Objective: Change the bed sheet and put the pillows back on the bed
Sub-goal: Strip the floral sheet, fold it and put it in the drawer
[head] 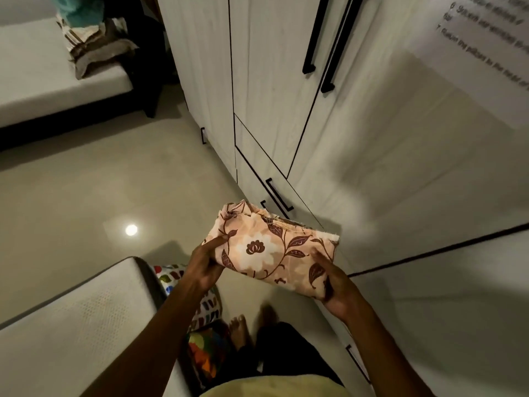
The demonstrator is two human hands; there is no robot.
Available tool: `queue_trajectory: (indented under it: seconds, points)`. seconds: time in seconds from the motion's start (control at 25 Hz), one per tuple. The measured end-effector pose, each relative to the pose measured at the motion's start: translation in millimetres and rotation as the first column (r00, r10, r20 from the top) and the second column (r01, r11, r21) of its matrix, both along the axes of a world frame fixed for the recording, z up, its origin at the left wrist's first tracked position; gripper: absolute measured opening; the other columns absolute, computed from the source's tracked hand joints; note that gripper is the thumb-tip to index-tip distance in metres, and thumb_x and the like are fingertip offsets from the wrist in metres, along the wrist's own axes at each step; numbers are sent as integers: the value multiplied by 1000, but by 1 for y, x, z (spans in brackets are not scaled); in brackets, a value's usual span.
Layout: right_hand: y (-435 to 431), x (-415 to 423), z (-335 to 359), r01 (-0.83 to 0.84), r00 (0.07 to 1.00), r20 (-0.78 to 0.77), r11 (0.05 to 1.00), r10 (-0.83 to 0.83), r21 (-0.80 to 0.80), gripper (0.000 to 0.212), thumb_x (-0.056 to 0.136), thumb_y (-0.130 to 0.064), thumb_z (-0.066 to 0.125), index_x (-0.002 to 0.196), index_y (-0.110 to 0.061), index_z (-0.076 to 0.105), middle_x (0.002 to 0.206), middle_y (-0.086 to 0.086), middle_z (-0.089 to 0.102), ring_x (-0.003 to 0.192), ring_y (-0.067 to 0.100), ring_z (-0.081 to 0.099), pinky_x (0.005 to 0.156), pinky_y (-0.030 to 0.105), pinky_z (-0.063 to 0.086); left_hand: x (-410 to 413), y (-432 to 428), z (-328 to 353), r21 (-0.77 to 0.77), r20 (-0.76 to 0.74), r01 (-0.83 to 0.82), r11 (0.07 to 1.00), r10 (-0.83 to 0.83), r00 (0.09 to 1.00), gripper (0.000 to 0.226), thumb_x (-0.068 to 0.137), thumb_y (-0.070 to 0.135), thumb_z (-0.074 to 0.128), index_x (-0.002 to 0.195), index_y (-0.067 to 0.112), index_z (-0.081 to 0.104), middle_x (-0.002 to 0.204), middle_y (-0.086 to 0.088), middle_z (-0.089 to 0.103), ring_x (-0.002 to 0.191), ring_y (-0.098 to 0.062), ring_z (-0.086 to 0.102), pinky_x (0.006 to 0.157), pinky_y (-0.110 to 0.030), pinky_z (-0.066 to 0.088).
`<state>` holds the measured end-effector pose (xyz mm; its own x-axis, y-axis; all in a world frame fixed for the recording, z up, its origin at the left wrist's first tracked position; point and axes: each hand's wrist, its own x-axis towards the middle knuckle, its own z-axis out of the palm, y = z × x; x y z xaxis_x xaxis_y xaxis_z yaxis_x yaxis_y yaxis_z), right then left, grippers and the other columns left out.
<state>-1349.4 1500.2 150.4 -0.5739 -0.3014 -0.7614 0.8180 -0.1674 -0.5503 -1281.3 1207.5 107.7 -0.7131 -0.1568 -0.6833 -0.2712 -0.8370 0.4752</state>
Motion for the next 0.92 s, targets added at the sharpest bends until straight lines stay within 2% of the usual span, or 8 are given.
queue_trajectory:
  seconds: [0.08, 0.2, 0.36, 0.52, 0.6, 0.64, 0.76, 0.92]
  points:
    - [-12, -19, -6, 12, 1000, -13, 1000, -11, 20, 42, 95, -29, 71, 135, -17, 65, 129, 14, 72, 118, 35, 70, 105, 63, 50, -26, -14, -5, -33, 41, 70, 997, -69, 997, 54, 83, 7, 73, 136, 1, 62, 132, -20, 69, 117, -36, 70, 95, -51, 60]
    - [-26, -49, -23, 42, 998, -37, 998, -41, 50, 49, 89, -30, 78, 135, -18, 66, 128, 14, 73, 119, 37, 69, 104, 67, 49, -62, -36, -17, -85, 106, 133, 987, -124, 987, 56, 84, 18, 80, 135, 2, 64, 130, -20, 70, 118, -38, 70, 105, -58, 52]
    - [-45, -89, -30, 40, 997, -64, 997, -36, 71, 52, 84, -25, 81, 132, -13, 68, 125, 15, 74, 117, 35, 71, 106, 62, 50, -110, -69, -11, -153, 149, 238, 959, -215, 965, 57, 83, 22, 78, 134, 4, 65, 130, -22, 70, 120, -41, 68, 109, -60, 48]
    - [-59, -115, -34, 91, 994, -71, 995, -88, 49, 55, 81, -25, 82, 133, -11, 67, 126, 17, 73, 119, 36, 69, 109, 61, 48, -150, -94, -2, -136, 144, 355, 925, -336, 931, 48, 96, 21, 64, 141, 8, 59, 136, -22, 66, 126, -43, 62, 99, -59, 54]
    - [-68, -123, -38, 128, 991, -49, 991, -126, 45, 57, 82, -29, 82, 134, -14, 66, 127, 16, 73, 120, 36, 69, 109, 63, 48, -172, -105, 0, -113, 186, 396, 911, -372, 909, 49, 96, 20, 64, 143, 7, 58, 135, -21, 67, 128, -42, 61, 105, -58, 52]
    - [-74, -128, -42, 159, 986, -56, 986, -156, 51, 56, 83, -30, 82, 135, -15, 66, 127, 15, 73, 119, 36, 69, 108, 63, 48, -184, -111, 2, -123, 197, 431, 894, -404, 893, 46, 97, 19, 63, 141, 7, 59, 133, -20, 68, 125, -41, 64, 104, -55, 54]
    - [-98, -131, -45, 260, 964, -79, 962, -253, 83, 55, 83, -37, 81, 132, -16, 68, 122, 11, 75, 116, 32, 71, 105, 58, 53, -221, -131, 3, -124, 199, 528, 840, -500, 843, 36, 98, 18, 62, 132, 5, 64, 126, -20, 72, 109, -36, 70, 85, -45, 64]
    - [-141, -132, -51, 412, 910, -102, 900, -401, 141, 52, 81, -41, 82, 127, -18, 71, 116, 11, 78, 110, 32, 74, 101, 57, 55, -262, -167, -16, -214, 183, 662, 718, -637, 749, 62, 83, 21, 77, 139, 1, 59, 129, -23, 70, 120, -43, 67, 104, -56, 53]
